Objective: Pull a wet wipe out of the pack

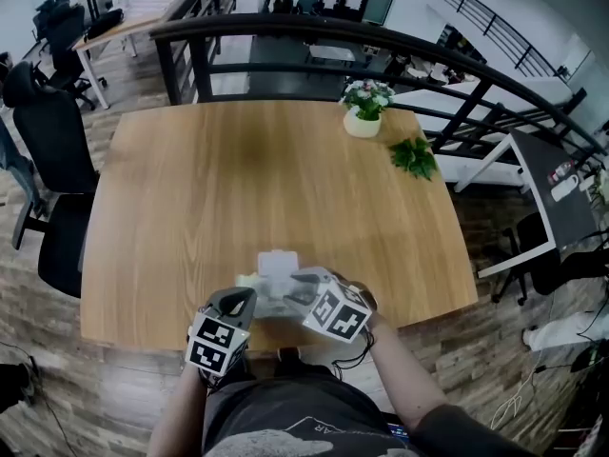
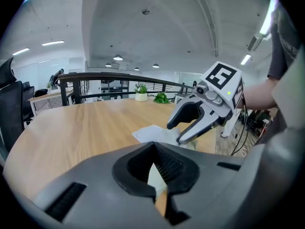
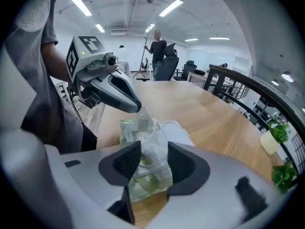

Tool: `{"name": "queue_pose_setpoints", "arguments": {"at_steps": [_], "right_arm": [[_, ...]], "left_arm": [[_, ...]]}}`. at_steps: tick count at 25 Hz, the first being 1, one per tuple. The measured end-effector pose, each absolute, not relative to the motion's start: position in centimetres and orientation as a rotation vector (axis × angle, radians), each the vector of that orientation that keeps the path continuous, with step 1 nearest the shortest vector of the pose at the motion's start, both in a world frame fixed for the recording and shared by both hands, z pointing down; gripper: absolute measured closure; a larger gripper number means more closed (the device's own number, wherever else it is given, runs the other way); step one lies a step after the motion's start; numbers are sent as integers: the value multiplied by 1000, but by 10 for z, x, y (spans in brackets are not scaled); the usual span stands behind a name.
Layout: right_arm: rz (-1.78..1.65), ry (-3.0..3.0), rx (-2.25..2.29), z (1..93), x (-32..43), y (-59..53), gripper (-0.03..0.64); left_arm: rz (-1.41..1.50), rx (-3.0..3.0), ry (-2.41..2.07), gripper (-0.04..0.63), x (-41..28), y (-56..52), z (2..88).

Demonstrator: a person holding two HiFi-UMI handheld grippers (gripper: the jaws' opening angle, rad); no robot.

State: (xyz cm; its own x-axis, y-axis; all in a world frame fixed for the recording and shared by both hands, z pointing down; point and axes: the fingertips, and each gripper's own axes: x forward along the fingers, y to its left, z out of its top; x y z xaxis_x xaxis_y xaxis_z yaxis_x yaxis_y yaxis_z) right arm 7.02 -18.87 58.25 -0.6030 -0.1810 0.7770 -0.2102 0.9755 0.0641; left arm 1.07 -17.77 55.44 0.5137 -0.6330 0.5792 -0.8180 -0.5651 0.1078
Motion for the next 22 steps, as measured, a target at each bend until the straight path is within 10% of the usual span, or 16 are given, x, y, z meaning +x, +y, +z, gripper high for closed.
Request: {"name": "queue_pose_setpoints", "arguments": {"at_steps": [9,22], "right_arm": [[78,-2153,326,593,69,-186,575],[200,-2259,503,562,74,-189,588]], "left_arm": [[682,2397,-1148,583,7,-175,561],[685,2425,-1086,583,4,-175,560]]}}
